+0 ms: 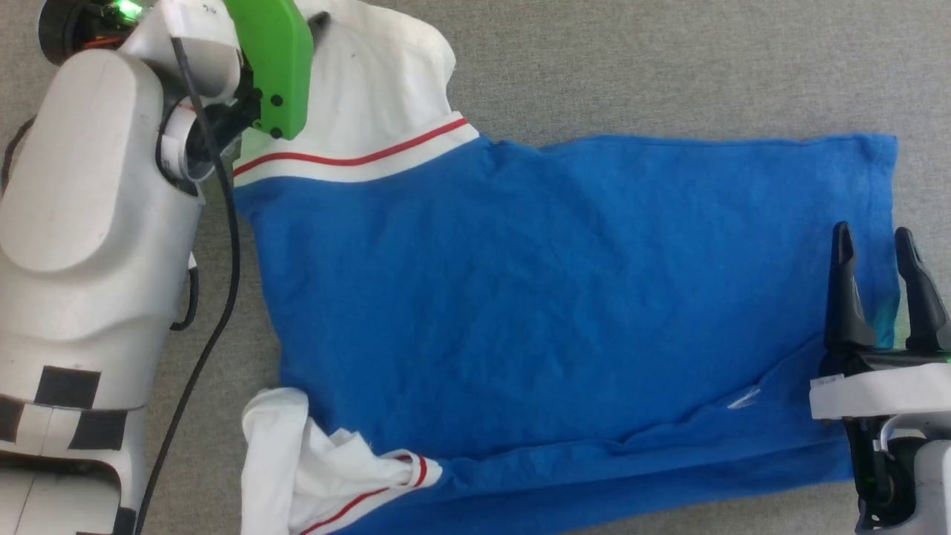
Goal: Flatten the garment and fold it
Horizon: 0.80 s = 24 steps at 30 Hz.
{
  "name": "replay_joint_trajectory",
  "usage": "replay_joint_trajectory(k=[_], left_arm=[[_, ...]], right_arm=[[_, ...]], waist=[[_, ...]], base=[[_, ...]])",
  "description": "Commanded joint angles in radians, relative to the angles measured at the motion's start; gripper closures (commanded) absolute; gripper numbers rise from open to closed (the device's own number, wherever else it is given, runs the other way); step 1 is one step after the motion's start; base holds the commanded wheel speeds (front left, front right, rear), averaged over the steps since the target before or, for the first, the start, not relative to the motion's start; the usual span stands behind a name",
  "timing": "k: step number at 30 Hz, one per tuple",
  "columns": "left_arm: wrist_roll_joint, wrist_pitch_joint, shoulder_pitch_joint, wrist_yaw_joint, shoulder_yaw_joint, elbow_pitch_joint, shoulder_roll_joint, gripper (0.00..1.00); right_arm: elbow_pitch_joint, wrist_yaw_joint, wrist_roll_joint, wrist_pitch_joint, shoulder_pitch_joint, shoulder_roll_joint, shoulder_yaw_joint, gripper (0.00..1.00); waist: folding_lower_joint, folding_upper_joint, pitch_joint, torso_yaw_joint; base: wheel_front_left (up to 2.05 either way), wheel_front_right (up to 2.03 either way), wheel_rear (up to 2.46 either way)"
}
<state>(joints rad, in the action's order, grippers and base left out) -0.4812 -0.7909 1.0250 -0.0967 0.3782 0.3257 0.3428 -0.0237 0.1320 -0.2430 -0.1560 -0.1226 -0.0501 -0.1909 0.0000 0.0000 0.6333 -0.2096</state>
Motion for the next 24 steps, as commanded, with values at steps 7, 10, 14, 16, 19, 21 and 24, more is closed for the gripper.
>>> replay_joint_trajectory(k=[7,10,14,16,19,21,24], left_arm=[[-0.031,0.03,-0.042,-0.007,0.004,0.015,-0.004,1.0],[-0.037,0.046,-0.051,-0.011,0.009,0.009,-0.003,1.0],[-0.046,0.057,-0.058,-0.013,0.012,0.0,-0.003,1.0],[-0.05,0.059,-0.06,-0.014,0.015,-0.004,-0.004,1.0],[-0.054,0.06,-0.06,-0.015,0.019,-0.009,-0.006,1.0],[-0.056,0.062,-0.06,-0.015,0.021,-0.01,-0.008,1.0],[-0.057,0.062,-0.056,-0.013,0.026,-0.013,-0.014,1.0]], right_arm=[[-0.068,-0.001,0.055,0.032,-0.049,0.0,-0.025,0.0],[-0.126,-0.001,0.044,0.099,-0.092,-0.024,-0.03,0.0],[-0.143,-0.001,-0.034,0.297,-0.177,-0.073,-0.063,0.0],[-0.126,-0.001,-0.054,0.448,-0.211,-0.108,-0.065,0.0],[-0.082,-0.001,-0.095,0.674,-0.28,-0.122,-0.096,0.0],[-0.049,-0.001,-0.093,0.814,-0.31,-0.141,-0.107,0.0],[-0.013,-0.001,-0.073,0.947,-0.34,-0.169,-0.125,0.0]], waist=[[0.0,0.0,-0.041,0.015],[0.0,0.0,-0.055,0.021],[0.0,0.0,-0.066,0.029],[0.0,0.0,-0.067,0.034],[0.0,0.0,-0.065,0.041],[0.0,0.0,-0.061,0.047],[0.0,0.0,-0.052,0.059]], base=[[0.0,0.0,0.0],[0.0,0.0,0.0],[0.0,0.0,0.0],[0.0,0.0,0.0],[0.0,0.0,0.0],[0.0,0.0,0.0],[0.0,0.0,0.0]])
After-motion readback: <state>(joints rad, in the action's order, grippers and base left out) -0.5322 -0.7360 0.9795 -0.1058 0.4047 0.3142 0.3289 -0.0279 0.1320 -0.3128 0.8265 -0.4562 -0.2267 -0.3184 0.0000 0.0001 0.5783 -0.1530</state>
